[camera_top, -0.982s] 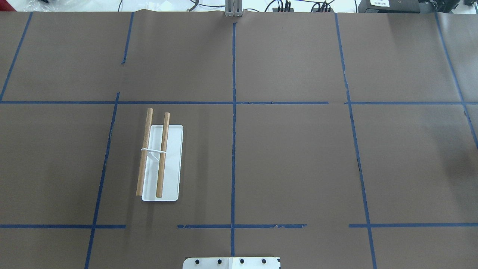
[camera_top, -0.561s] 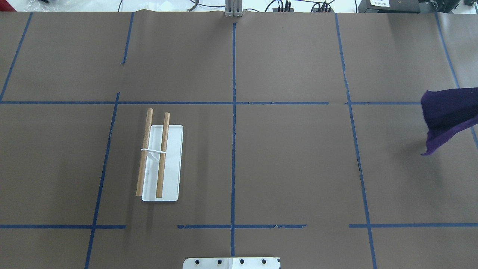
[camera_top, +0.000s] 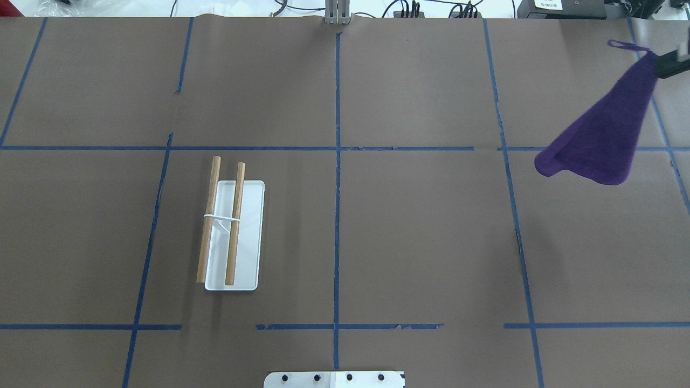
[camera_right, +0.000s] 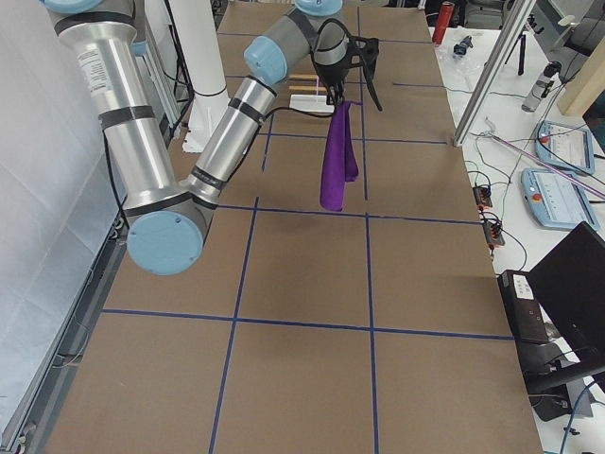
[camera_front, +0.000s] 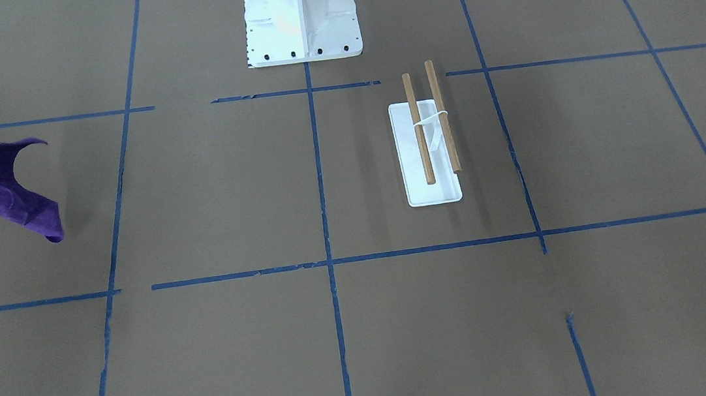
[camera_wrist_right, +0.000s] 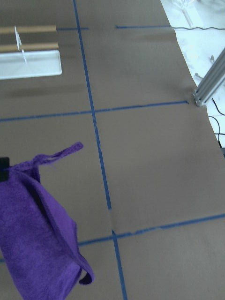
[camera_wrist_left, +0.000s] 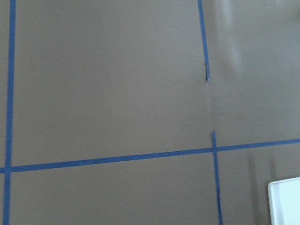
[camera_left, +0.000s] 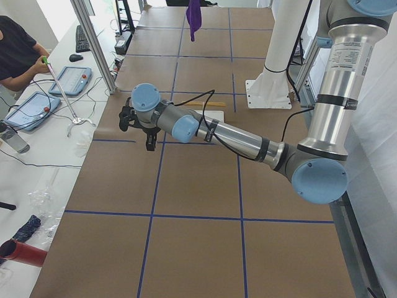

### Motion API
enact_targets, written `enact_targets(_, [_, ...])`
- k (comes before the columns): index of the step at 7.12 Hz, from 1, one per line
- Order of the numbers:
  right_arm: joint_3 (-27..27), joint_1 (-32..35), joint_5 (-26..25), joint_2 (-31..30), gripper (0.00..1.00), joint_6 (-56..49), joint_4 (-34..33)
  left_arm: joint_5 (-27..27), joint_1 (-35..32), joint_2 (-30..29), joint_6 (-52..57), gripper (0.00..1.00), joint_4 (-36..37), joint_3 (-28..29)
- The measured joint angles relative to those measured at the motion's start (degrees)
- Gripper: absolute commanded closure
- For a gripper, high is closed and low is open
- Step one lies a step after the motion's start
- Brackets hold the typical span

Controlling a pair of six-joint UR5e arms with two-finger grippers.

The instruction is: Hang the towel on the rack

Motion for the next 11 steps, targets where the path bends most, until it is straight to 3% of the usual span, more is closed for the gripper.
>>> enact_targets(1, [-0.9,-4.0,-0.4,5.4,1.00,7.1,0.2,1.4,3.0,-3.9,-9.3,0.00,-0.4,-0.4])
enact_targets(3, [-2.7,-10.8,-2.7,11.9,1.00,11.3,0.8,5.6,10.2,-10.6,-26.3,0.00,-0.5,-1.8])
enact_targets(6, [-5.6,-21.5,-12.0,17.0,1.00,12.2,6.7,10.5,20.9,-17.6,-44.3,0.00,-0.2,-3.6])
enact_targets(11, [-13.9,-25.4,-18.9,24.8,1.00,13.4,12.2,12.9,32.9,-27.6,-72.5,0.04,-0.1,-2.5])
